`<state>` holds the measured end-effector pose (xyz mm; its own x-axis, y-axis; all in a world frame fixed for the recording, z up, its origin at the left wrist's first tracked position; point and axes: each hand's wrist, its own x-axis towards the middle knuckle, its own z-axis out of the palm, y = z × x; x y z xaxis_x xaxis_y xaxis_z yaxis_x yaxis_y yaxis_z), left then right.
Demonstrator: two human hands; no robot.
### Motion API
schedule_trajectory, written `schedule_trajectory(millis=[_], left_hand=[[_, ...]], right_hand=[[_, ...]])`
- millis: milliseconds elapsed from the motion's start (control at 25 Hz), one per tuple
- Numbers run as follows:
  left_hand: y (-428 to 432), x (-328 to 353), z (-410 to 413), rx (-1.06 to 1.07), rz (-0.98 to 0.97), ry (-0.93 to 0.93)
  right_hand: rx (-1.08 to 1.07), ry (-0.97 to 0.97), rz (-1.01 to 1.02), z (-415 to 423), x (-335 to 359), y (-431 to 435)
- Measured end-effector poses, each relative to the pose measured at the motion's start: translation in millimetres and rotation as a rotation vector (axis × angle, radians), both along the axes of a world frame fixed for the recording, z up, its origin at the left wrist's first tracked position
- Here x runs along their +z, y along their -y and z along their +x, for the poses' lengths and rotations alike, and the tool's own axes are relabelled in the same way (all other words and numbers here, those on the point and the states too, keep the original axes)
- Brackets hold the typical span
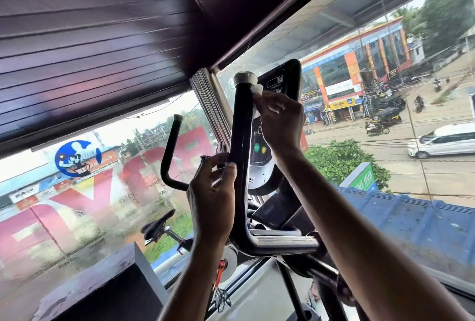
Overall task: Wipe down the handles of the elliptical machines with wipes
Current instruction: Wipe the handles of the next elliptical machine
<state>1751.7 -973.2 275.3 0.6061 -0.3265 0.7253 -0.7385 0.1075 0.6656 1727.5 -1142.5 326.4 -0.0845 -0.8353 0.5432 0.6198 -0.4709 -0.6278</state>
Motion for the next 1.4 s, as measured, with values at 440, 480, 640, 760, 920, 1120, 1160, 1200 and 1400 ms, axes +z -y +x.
schedule_trajectory(millis=[440, 480, 640, 760, 920, 1120, 1160, 1200, 1400], left_hand=[[1, -2, -3, -0.028, -0.06, -0.016], [1, -2, -3, -0.04, -0.068, -0.015], [0, -4, -2, -0.059, -0.092, -0.021], [-4, -8, -1, -0.052, -0.144, -0.03], [-8, -11, -1, -0.051, -0.121, -0.07], [-7, -5, -3, -0.055, -0.114, -0.094], [-7, -6, -2, -0.063, -0.111, -0.1], [-7, -6, -2, -0.069, -0.104, -0.102], [-6, -5, 1, -0.074, -0.087, -0.123]], right_hand=[[-0.149, -0.039, -0.131, -9, 21, 17], [-0.148, -0.065, -0.192, -14, 11, 11], [-0.171, -0.137, -0.357, -22, -9, 0], [-0.279, -0.203, -0.541, -30, -7, 3], [-0.279, -0.337, -0.83, -50, -66, -31], [-0.353, -0.349, -0.842, -49, -41, -11], [-0.357, -0.364, -0.864, -50, -34, -7], [-0.361, -0.396, -0.915, -50, -31, -6], [-0.555, -0.412, -0.993, -44, 3, 9]])
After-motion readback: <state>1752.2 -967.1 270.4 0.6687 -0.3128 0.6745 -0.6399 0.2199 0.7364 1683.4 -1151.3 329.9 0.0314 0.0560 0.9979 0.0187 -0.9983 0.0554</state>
